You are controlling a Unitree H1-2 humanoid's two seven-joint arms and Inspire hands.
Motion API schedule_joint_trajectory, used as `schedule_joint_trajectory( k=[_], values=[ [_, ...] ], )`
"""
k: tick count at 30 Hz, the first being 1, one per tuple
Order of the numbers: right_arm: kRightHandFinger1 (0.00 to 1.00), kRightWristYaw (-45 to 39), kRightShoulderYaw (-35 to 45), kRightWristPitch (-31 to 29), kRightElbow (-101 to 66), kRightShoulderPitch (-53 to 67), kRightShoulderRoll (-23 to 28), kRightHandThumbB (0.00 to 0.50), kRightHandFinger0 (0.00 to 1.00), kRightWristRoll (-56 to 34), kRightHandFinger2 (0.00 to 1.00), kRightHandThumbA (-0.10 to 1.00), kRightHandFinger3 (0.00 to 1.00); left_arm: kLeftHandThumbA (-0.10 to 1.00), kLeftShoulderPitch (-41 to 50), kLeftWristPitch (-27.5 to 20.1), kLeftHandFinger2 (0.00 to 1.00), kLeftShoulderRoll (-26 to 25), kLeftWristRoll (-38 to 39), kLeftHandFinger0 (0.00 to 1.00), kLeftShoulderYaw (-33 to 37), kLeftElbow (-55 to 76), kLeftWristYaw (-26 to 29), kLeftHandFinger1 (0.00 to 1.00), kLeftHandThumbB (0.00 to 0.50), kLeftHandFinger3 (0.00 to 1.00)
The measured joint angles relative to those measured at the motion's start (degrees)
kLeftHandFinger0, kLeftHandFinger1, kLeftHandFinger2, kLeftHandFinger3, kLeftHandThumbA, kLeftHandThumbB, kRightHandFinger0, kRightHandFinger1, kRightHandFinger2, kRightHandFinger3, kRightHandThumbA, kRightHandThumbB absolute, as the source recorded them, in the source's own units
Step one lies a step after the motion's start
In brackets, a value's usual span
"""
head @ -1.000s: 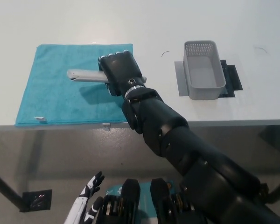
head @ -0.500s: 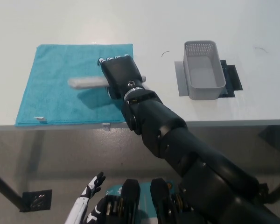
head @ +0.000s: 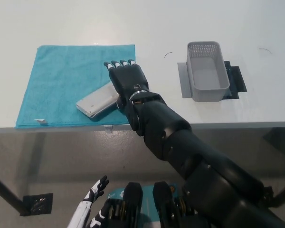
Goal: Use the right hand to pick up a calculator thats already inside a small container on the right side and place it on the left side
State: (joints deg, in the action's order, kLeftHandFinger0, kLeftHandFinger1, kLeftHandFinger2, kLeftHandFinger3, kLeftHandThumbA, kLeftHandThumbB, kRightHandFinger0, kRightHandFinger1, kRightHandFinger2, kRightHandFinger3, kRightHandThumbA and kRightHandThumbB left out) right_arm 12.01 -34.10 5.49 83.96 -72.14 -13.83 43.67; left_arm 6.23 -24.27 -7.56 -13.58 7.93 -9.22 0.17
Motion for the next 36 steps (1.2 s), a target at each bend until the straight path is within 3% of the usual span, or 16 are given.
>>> schedule_joint_trajectory(
  k=[8,13,17,20,21,24,25,27,30,32,36],
  values=[
    [1.0,-2.51,1.98,-0.03,-0.06,-2.33,0.96,0.5,1.0,-2.23,1.0,0.99,1.0,0.93,-0.12,0.0,1.0,-0.05,-0.12,1.0,0.08,0.0,0.0,1.0,0.0,1.0],
    [1.0,-5.72,5.95,-0.68,-1.68,-7.8,4.32,0.5,1.0,-4.91,1.0,1.0,1.0,0.94,-0.43,-0.01,1.0,-0.12,-0.11,1.0,0.05,-0.01,-0.03,1.0,0.011,1.0],
    [1.0,-9.56,10.59,-2.08,-8.67,-10.2,9.08,0.5,1.0,-8.12,1.0,0.92,1.0,0.96,-0.67,-0.01,1.0,-0.42,-0.1,1.0,-0.12,-0.01,-0.1,1.0,0.023,1.0],
    [1.0,-12.96,12.45,-1.81,-17.05,-9.55,12.94,0.475,1.0,-9.77,1.0,0.88,1.0,0.98,-0.74,0.11,1.0,-0.55,-0.09,1.0,-0.33,-0.06,-0.23,1.0,0.042,1.0],
    [1.0,-13.59,12.63,-1.71,-18.56,-9.14,13.49,0.442,1.0,-10.0,1.0,0.91,1.0,0.98,-0.75,0.14,1.0,-0.54,-0.09,1.0,-0.33,-0.08,-0.28,1.0,0.023,1.0],
    [1.0,-16.92,13.05,-1.27,-25.35,-6.33,16.0,0.465,1.0,-11.12,1.0,0.81,1.0,0.98,-0.81,0.18,1.0,-0.51,-0.09,1.0,-0.33,-0.12,-0.48,1.0,0.009,1.0],
    [1.0,-18.11,13.19,-1.05,-28.06,-4.86,16.95,0.495,1.0,-11.49,1.0,0.81,1.0,0.98,-0.82,0.19,1.0,-0.51,-0.09,1.0,-0.33,-0.16,-0.51,1.0,0.008,1.0],
    [1.0,-19.82,13.38,-0.48,-31.65,-2.72,18.17,0.5,1.0,-12.15,1.0,0.85,1.0,0.98,-0.81,0.19,1.0,-0.51,-0.1,1.0,-0.33,-0.2,-0.52,1.0,0.006,1.0],
    [1.0,-22.12,13.64,0.26,-37.88,1.35,20.22,0.445,1.0,-13.06,1.0,0.86,1.0,0.99,-0.82,0.21,1.0,-0.51,-0.12,1.0,-0.34,-0.35,-0.53,1.0,0.018,1.0],
    [1.0,-23.18,13.95,0.83,-41.84,4.01,21.32,0.432,1.0,-13.56,1.0,0.98,1.0,0.99,-0.84,0.23,1.0,-0.5,-0.13,1.0,-0.34,-0.56,-0.53,1.0,0.018,1.0],
    [1.0,-24.4,14.76,1.91,-50.03,10.27,23.0,0.374,1.0,-14.55,1.0,0.99,1.0,1.0,-0.85,0.31,1.0,-0.49,-0.17,1.0,-0.33,-1.04,-0.53,1.0,0.014,1.0]
  ],
)
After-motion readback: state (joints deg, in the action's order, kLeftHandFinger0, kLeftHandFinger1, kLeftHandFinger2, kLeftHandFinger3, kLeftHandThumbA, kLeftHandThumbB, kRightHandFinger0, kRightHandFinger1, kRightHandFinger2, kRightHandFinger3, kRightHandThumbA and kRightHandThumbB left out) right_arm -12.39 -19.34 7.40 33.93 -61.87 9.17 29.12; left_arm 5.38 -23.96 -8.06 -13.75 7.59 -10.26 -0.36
